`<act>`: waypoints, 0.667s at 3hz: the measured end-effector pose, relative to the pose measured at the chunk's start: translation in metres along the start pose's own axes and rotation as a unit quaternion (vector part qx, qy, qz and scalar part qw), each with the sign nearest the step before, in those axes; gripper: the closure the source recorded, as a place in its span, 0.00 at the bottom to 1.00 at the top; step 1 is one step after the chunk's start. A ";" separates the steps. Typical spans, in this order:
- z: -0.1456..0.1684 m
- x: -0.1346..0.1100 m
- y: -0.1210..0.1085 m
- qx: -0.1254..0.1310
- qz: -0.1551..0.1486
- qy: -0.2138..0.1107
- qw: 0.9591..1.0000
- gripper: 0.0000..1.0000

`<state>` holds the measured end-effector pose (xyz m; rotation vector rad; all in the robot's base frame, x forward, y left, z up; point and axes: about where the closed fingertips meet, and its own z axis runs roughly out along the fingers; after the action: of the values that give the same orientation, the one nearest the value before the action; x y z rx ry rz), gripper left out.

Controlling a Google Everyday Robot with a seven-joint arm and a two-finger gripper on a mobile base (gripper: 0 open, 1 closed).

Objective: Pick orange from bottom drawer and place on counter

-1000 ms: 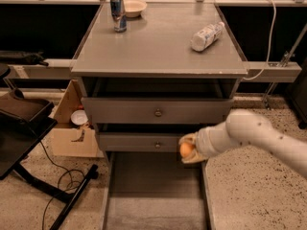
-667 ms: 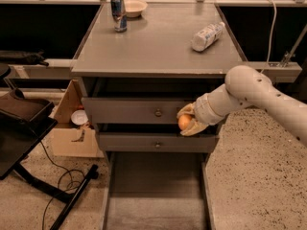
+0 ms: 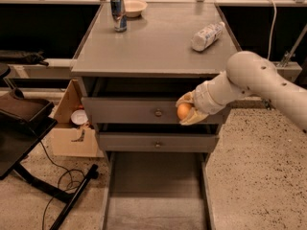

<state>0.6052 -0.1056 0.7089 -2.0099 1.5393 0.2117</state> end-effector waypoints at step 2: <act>-0.050 -0.047 -0.071 -0.016 -0.032 -0.033 0.999 1.00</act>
Offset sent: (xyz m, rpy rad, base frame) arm 0.1257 0.0107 0.2392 0.1524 -0.1547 0.0618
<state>0.6448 -0.0823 0.7966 -2.0535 1.4364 0.2768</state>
